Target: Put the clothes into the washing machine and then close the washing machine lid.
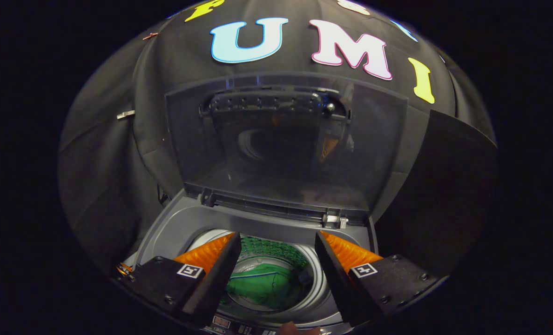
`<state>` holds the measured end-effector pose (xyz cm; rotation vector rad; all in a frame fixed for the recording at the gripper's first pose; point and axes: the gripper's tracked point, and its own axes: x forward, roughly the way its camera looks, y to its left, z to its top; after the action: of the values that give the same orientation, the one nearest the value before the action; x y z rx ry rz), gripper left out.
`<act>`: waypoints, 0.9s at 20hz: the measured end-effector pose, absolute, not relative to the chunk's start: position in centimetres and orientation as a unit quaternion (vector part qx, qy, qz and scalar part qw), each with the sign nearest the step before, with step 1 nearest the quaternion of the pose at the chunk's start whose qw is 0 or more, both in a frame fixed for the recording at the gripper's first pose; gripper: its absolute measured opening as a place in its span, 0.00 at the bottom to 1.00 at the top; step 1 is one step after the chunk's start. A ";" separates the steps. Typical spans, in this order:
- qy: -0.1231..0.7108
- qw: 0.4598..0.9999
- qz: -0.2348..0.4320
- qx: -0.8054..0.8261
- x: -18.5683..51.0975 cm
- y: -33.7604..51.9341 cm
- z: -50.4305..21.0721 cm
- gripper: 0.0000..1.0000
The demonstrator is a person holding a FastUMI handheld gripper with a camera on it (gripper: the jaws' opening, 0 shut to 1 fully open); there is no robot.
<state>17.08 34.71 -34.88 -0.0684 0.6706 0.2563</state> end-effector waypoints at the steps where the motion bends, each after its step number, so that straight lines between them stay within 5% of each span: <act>1: 0.323 0.937 0.129 -0.034 16.8 34.6 -34.2 0.99; 18: 0.159 0.978 0.137 -0.021 11.4 28.0 -15.4 0.99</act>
<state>11.36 28.04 -15.38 -0.0416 0.3205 0.2751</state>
